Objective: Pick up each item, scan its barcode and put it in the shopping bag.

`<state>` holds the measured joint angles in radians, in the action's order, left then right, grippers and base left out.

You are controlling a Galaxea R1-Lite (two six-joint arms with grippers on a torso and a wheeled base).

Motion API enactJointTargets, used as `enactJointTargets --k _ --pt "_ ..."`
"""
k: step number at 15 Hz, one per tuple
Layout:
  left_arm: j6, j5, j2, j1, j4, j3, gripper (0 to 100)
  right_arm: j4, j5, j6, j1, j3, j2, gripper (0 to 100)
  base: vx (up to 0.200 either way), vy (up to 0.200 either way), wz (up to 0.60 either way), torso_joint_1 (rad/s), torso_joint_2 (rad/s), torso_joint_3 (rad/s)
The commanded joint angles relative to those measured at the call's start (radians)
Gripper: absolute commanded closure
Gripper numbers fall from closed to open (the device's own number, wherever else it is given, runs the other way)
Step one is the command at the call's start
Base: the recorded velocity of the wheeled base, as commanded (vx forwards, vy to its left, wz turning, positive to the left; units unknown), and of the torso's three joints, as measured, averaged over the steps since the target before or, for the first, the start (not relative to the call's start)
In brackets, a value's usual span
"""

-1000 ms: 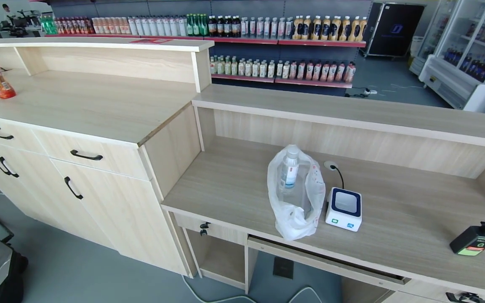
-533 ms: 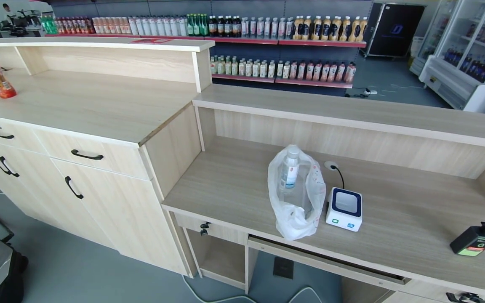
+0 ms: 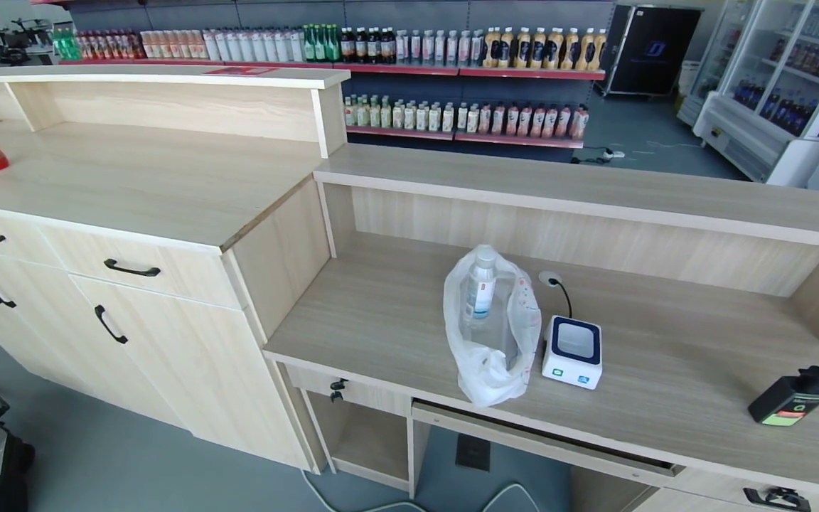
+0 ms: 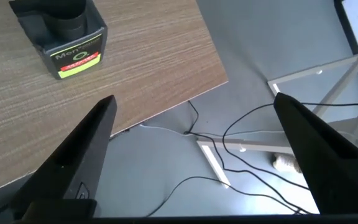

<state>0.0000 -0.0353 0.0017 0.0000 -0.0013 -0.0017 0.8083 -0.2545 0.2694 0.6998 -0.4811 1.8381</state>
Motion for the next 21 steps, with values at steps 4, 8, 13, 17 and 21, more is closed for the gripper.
enactJointTargets --k 4,8,13,17,21 --pt "0.000 0.000 0.000 0.000 0.000 0.000 0 0.003 0.072 0.048 0.052 -0.021 0.105 0 0.000 0.000 0.00 0.000 0.00 0.000" --pt "0.000 0.000 0.000 0.000 0.000 0.000 0 0.006 0.075 0.261 0.070 -0.166 0.210 0 0.000 0.000 0.00 0.000 0.00 0.000" --pt "0.000 0.000 0.000 0.000 0.000 0.000 0 0.006 0.322 0.596 0.079 -0.280 0.305 0 0.000 0.000 0.00 0.000 0.00 0.000" --pt "0.000 0.000 0.000 0.000 0.000 0.000 0 0.003 0.468 0.689 0.067 -0.283 0.365 0 0.000 0.000 0.00 0.000 0.00 0.000" --pt "0.000 0.000 0.000 0.000 0.000 0.000 0 -0.011 0.544 0.696 0.041 -0.337 0.426 0 0.000 0.000 0.00 0.000 0.00 0.000"
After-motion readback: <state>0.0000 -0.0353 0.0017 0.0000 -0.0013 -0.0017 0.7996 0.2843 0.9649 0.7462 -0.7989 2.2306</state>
